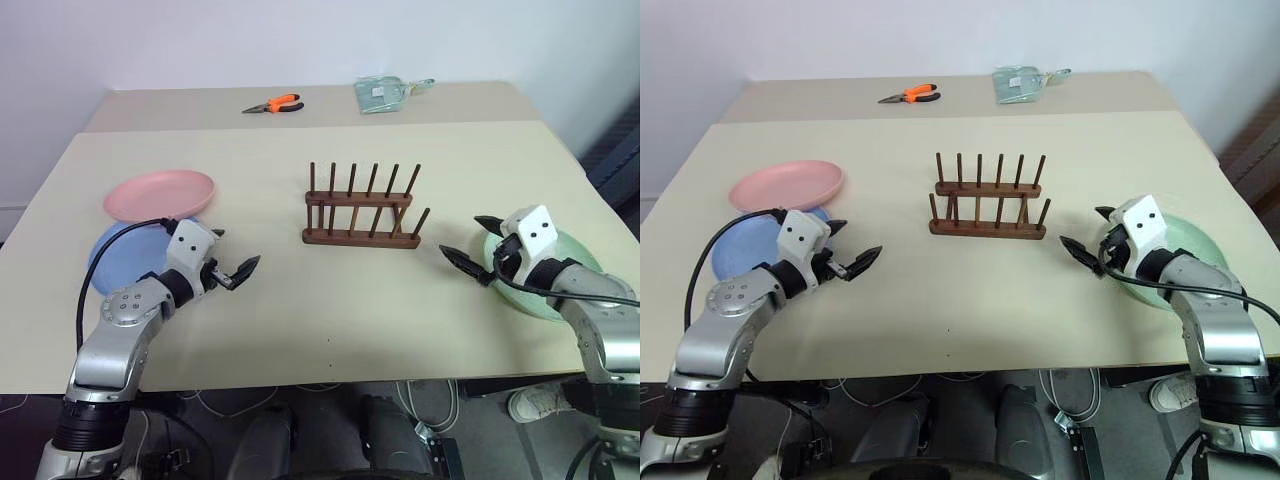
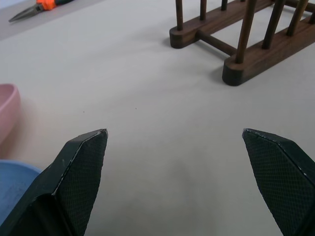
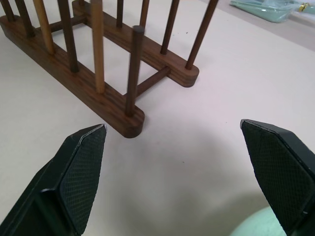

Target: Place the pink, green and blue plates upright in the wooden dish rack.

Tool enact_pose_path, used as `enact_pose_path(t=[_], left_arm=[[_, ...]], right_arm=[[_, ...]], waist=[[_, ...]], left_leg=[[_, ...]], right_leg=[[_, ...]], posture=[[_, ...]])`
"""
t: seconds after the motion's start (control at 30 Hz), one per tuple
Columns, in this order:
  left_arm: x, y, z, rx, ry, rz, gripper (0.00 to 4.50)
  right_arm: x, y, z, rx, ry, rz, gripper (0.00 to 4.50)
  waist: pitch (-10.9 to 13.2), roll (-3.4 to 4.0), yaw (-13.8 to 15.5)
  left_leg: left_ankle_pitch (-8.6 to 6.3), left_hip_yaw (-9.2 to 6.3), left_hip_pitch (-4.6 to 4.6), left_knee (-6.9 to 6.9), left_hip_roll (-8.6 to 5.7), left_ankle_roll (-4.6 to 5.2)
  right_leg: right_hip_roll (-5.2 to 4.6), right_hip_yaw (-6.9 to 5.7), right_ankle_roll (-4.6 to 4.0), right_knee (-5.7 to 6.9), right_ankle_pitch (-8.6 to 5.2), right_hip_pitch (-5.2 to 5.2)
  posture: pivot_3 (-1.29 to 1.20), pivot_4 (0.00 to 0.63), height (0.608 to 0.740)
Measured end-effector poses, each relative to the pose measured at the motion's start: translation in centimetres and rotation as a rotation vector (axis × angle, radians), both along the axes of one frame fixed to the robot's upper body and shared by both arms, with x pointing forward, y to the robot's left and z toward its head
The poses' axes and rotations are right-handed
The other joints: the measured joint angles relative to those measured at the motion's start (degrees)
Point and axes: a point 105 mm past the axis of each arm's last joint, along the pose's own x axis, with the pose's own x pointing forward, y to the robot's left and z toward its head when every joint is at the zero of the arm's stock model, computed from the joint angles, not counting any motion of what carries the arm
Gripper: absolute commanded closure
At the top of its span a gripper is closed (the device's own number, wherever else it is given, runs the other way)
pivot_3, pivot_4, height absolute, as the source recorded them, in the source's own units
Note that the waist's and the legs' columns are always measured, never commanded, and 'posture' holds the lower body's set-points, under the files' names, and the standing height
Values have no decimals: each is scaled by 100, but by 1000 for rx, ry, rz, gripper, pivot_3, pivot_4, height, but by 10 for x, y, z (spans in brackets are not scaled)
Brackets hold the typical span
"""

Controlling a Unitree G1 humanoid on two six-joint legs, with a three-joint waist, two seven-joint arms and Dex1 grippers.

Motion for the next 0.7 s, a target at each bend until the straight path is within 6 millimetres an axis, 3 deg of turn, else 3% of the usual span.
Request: enact_pose_path(t=[0.2, 0.3, 0.47, 0.57, 0.7], left_arm=[[2, -3, -3, -8, 5, -14, 0], [6, -16, -5, -17, 25, -78, 0], [15, -42, -8, -22, 81, -275, 0], [28, -55, -16, 18, 111, -378, 0], [65, -87, -29, 48, 152, -464, 0]], right_arm=[[2, 5, -4, -15, 4, -3, 49], [2, 7, -3, -8, 17, 7, 49], [-9, 29, -2, -16, 35, 79, 49], [-15, 32, -6, -23, 32, 54, 49], [-31, 48, -19, -16, 37, 47, 49]], waist=[[0, 0, 6], [0, 0, 17], [0, -1, 9], [-1, -1, 11], [-4, -4, 142]], left_leg=[[0, -1, -1, 0, -1, 0], [0, -1, -2, 3, -1, 0], [0, -3, -5, 2, -2, 0], [0, -3, -4, 3, -2, 0], [0, -14, -22, 26, -7, 2]], right_leg=[[0, 0, 1, -1, 1, 0], [0, 0, 1, 0, 1, 0], [0, -5, 1, 0, 1, 0], [0, -5, 2, 0, 1, 0], [0, -19, 5, 0, 3, 0]], posture=[[0, 150, 740], [0, 150, 740], [0, 150, 740], [0, 150, 740], [0, 150, 740]])
